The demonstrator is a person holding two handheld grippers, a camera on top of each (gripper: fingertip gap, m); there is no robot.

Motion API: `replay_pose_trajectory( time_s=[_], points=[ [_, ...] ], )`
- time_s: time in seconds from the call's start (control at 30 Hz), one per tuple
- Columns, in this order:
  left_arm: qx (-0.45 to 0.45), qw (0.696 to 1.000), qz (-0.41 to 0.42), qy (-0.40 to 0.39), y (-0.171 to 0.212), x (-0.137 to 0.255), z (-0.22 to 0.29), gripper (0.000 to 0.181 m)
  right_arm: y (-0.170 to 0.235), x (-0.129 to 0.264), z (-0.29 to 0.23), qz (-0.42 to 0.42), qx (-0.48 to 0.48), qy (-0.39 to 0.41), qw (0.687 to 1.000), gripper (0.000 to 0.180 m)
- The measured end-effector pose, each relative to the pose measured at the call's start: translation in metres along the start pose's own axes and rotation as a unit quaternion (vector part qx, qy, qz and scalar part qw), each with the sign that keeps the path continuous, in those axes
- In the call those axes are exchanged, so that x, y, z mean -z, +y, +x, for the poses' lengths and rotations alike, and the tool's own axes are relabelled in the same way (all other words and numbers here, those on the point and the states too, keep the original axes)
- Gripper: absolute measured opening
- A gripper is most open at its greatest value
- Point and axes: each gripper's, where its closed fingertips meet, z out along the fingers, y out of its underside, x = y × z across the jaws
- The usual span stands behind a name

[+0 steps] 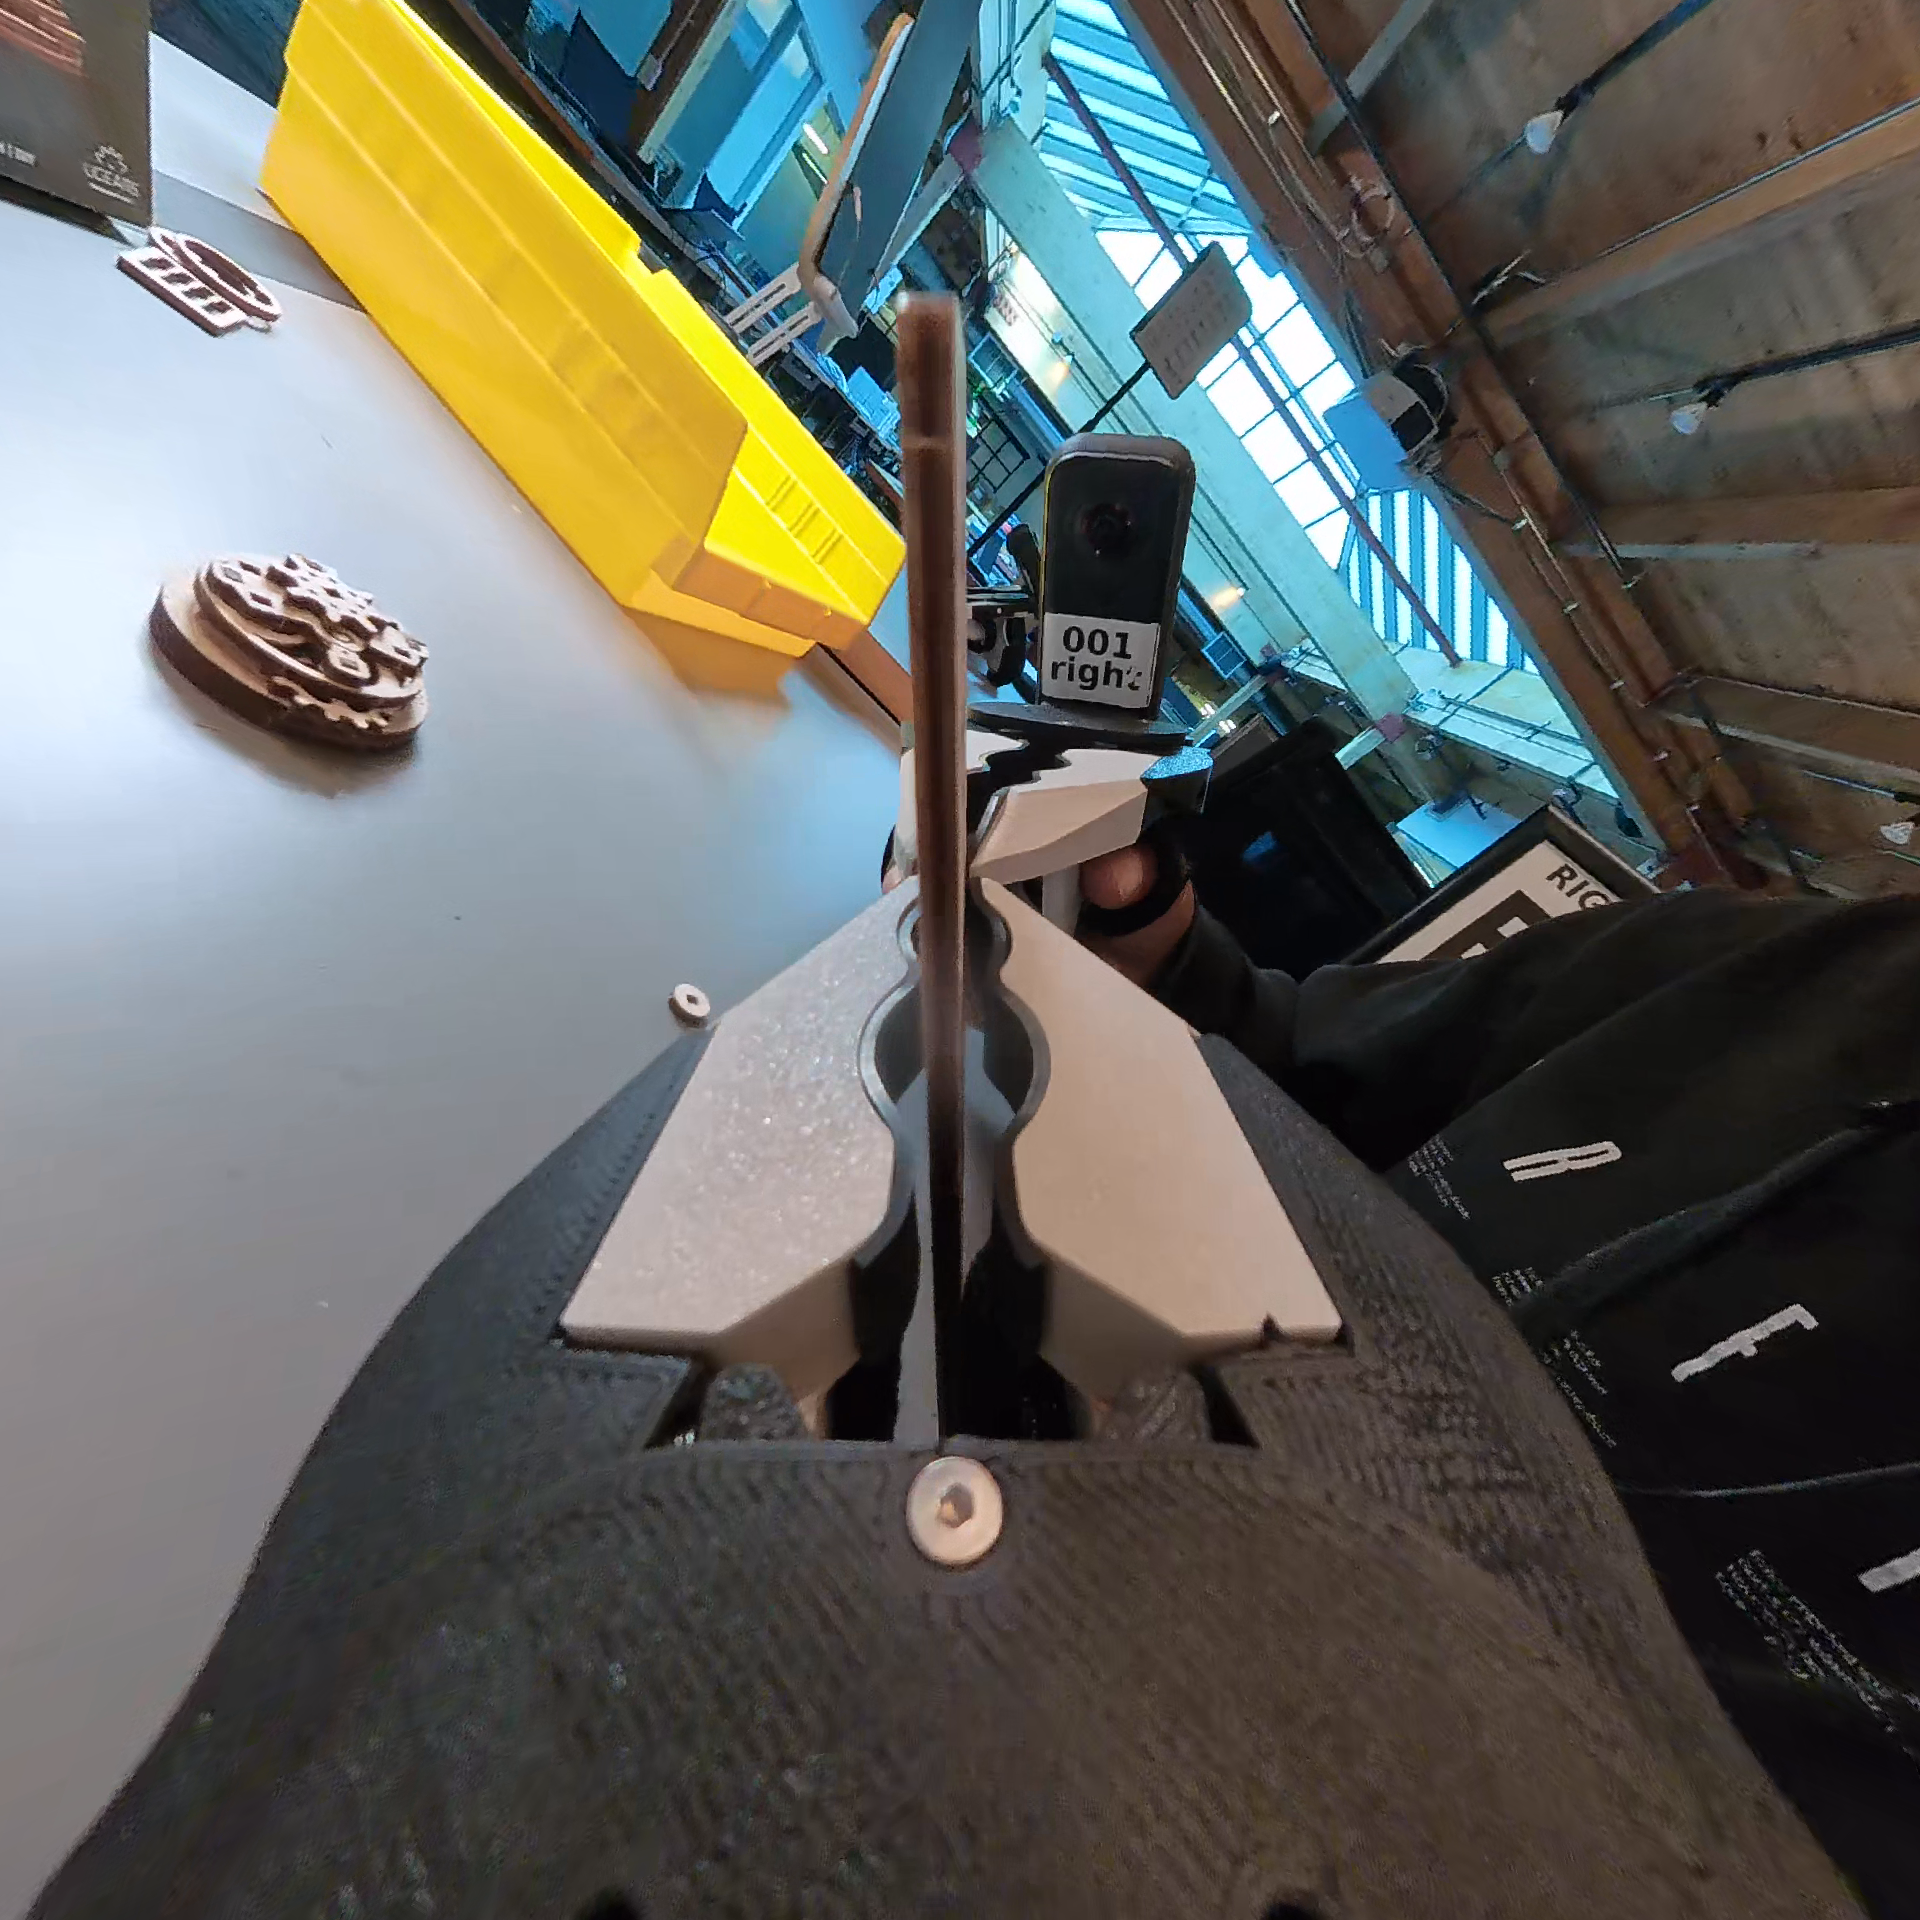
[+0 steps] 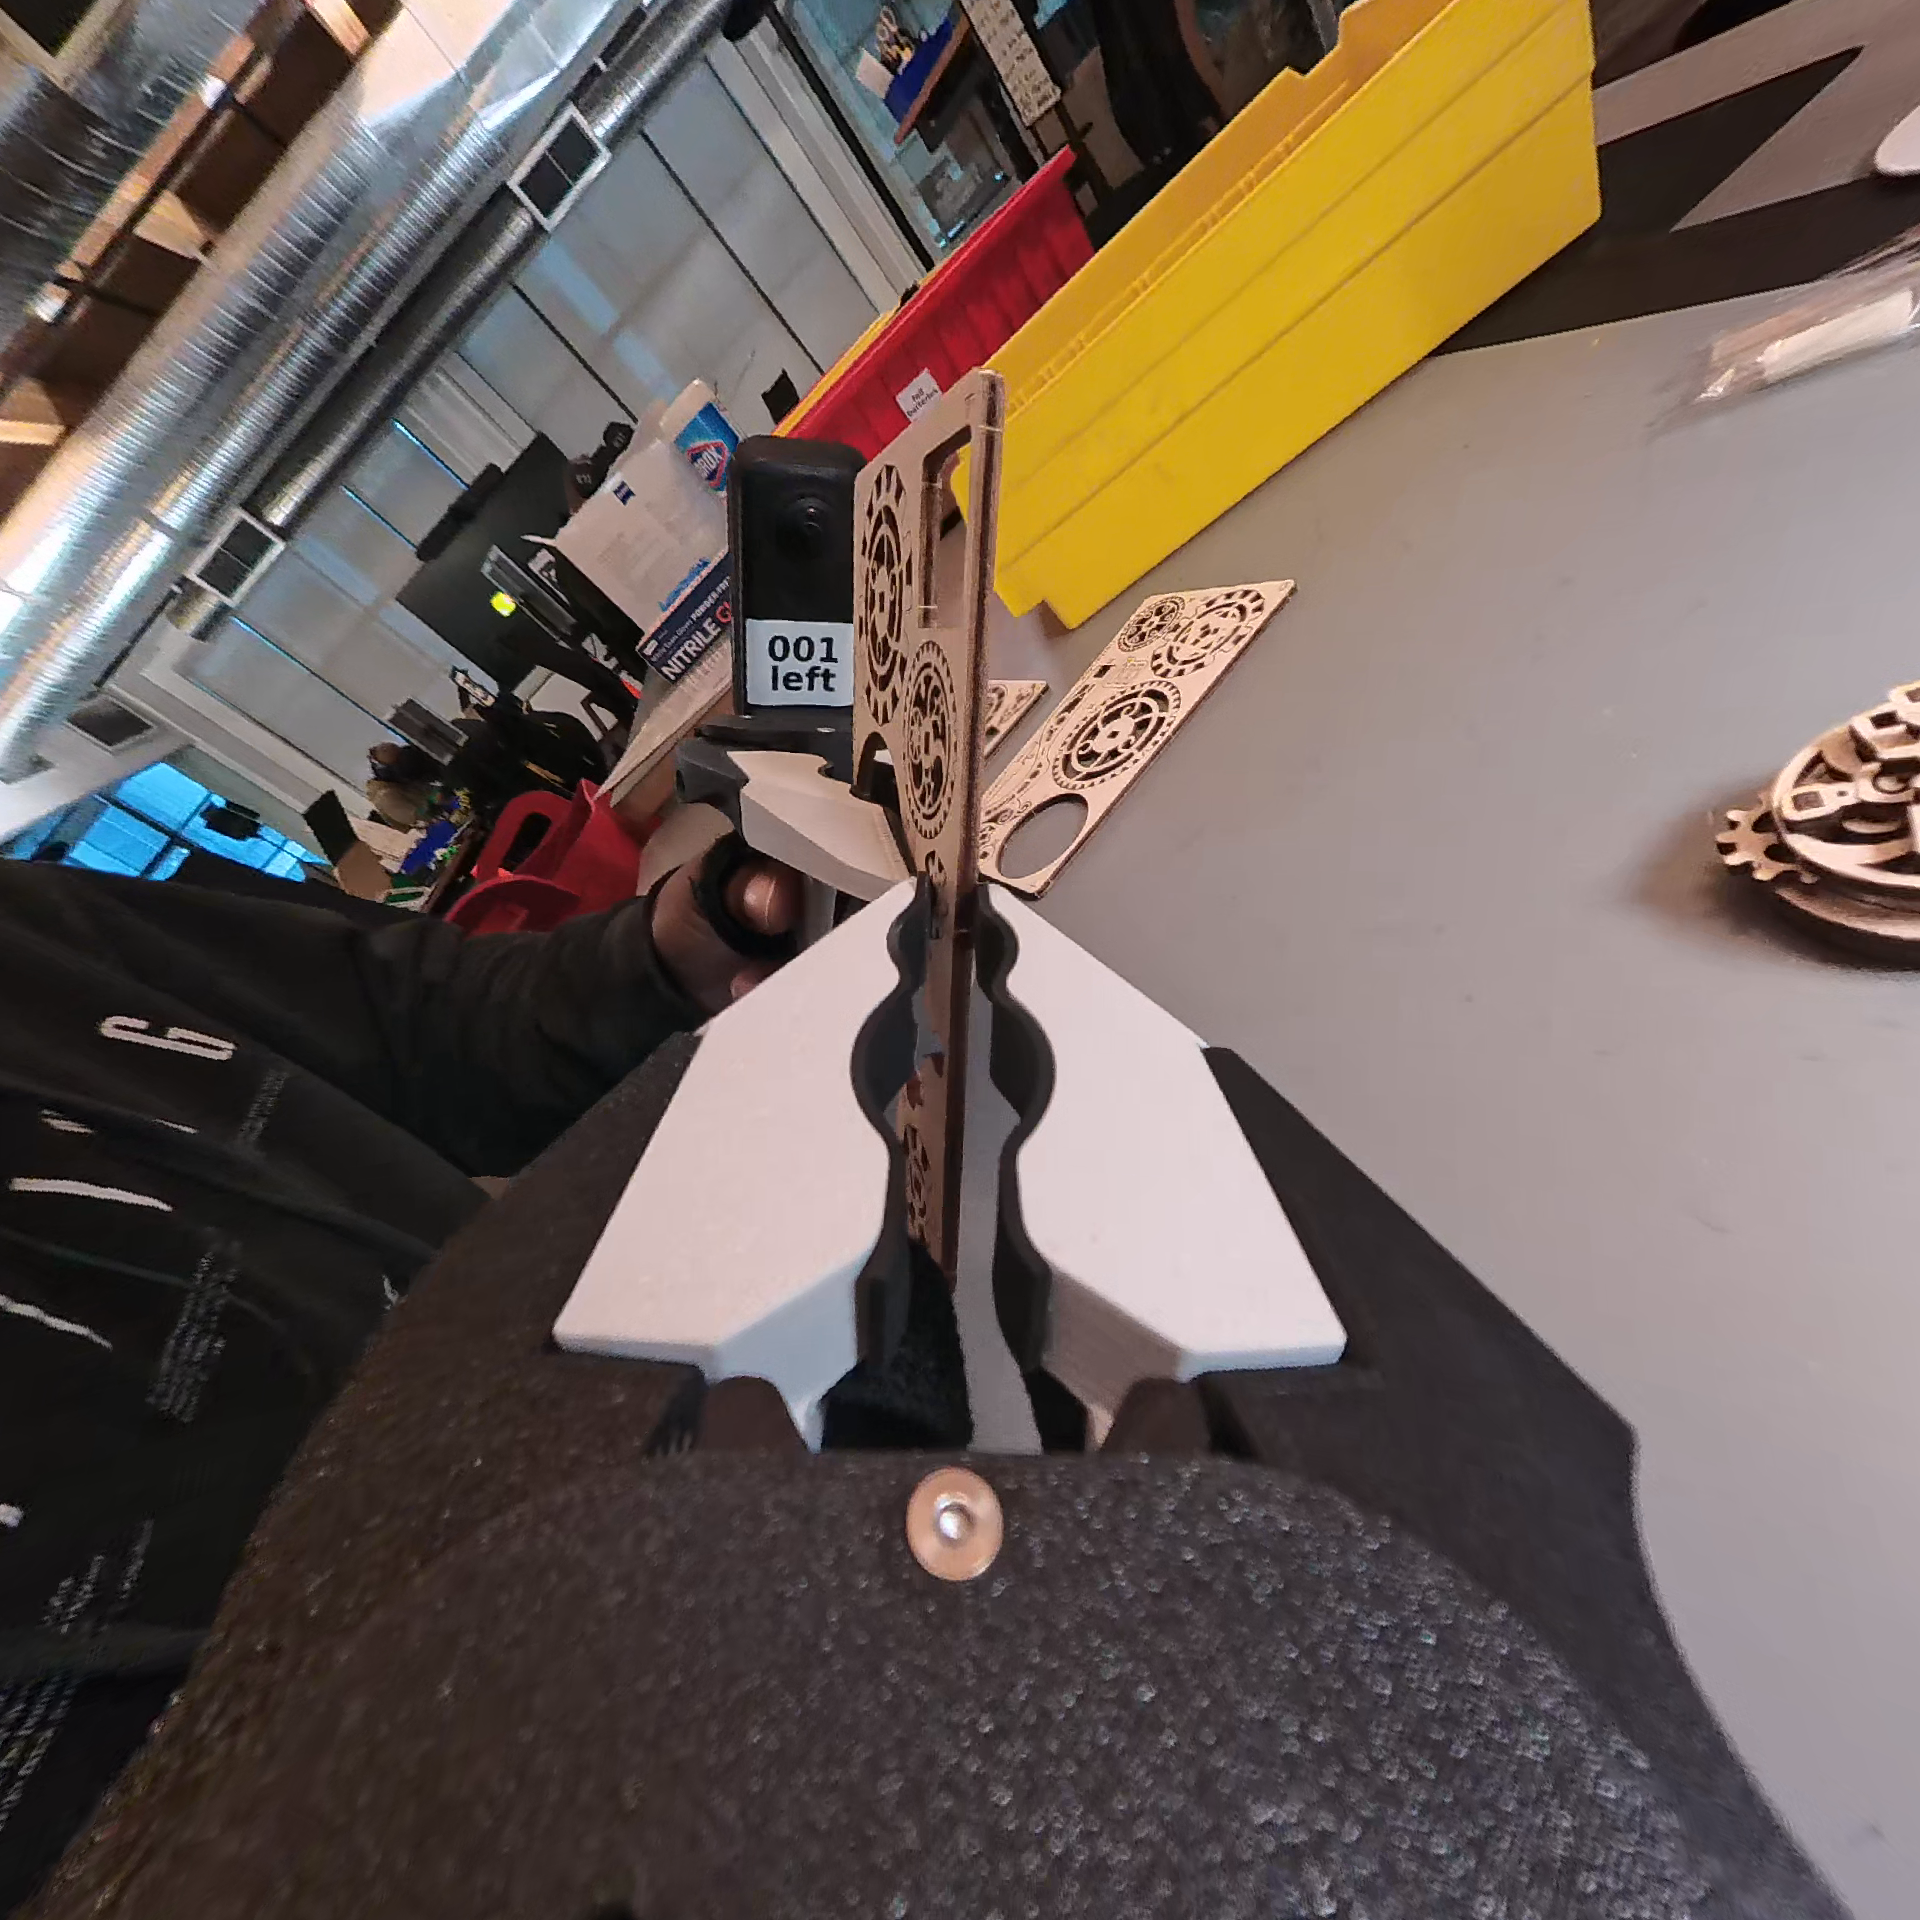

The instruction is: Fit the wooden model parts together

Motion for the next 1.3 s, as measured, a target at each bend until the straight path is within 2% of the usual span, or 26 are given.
replay_pose_trajectory(
  time_s=[0.37, 0.6, 0.9, 1.2, 1.3],
  points=[
    [-0.013, 0.999, 0.018, -0.035, -0.005, 0.003, -0.007, 0.002, -0.003, -0.001, 0.007, 0.011, -0.027, -0.032, 0.999, 0.004],
    [-0.009, 0.998, 0.007, -0.062, 0.001, 0.003, -0.019, 0.002, 0.001, -0.004, 0.02, -0.009, 0.025, 0.041, 0.999, 0.005],
    [0.029, 0.994, -0.039, -0.099, 0.022, 0.0, -0.035, 0.002, 0.024, -0.001, 0.036, -0.053, 0.03, 0.126, 0.99, 0.007],
    [0.068, 0.99, -0.054, -0.11, 0.026, 0.0, -0.046, 0.0, 0.03, -0.004, 0.046, -0.083, 0.046, 0.163, 0.982, 0.008],
    [0.058, 0.993, -0.048, -0.094, 0.023, -0.001, -0.04, 0.002, 0.024, -0.003, 0.042, -0.075, 0.028, 0.128, 0.989, 0.008]
  ],
)
